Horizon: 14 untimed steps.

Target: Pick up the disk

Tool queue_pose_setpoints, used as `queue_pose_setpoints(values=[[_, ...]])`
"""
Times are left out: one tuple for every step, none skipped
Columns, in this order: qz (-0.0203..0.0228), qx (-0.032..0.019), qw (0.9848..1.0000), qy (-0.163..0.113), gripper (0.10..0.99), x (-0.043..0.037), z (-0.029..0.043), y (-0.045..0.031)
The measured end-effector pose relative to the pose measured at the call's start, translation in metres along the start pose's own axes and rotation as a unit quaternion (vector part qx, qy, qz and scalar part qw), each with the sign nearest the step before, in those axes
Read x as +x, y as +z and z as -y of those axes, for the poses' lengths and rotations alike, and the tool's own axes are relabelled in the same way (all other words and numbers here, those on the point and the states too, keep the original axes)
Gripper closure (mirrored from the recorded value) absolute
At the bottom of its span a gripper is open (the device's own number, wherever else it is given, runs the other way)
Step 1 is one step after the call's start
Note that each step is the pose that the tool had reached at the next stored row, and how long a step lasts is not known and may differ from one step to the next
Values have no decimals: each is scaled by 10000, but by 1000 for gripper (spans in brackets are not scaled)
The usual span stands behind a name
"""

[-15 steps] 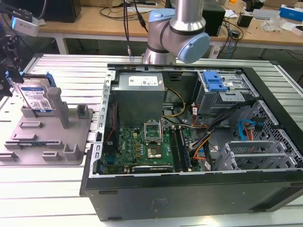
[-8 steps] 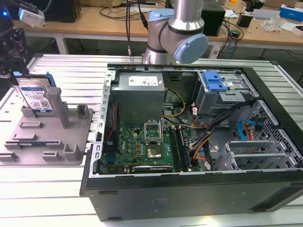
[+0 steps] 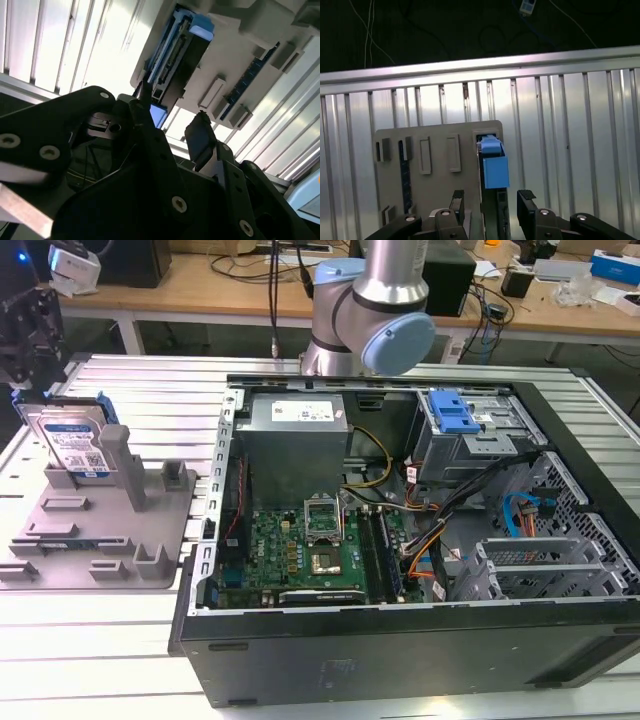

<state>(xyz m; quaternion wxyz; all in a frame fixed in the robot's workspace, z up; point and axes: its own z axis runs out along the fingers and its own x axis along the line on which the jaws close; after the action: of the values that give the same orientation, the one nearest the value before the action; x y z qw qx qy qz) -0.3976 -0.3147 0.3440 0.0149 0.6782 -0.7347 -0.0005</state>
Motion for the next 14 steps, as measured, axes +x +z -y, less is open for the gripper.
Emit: queue_pose_setpoints(values=[[-1, 0, 10000, -18, 545, -3, -13, 0], [-3, 1, 10000, -45, 545, -4, -30, 2], [-4, 1, 10000, -68, 545, -4, -42, 3], [-7, 3, 9999, -128, 545, -1, -72, 7], [-8, 3, 9999, -150, 545, 0, -82, 9], [-10, 5, 9998, -184, 545, 1, -94, 13], [-16, 6, 9998, -223, 545, 3, -123, 18], [-18, 6, 9997, -237, 545, 4, -138, 21], [-19, 6, 9997, -246, 545, 5, -144, 23], [-20, 8, 9996, -275, 545, 6, -152, 25], [-21, 8, 9995, -306, 545, 6, -155, 26], [-22, 10, 9994, -339, 545, 6, -157, 27], [-22, 11, 9993, -362, 545, 5, -158, 28], [-24, 16, 9991, -413, 545, 6, -158, 31]])
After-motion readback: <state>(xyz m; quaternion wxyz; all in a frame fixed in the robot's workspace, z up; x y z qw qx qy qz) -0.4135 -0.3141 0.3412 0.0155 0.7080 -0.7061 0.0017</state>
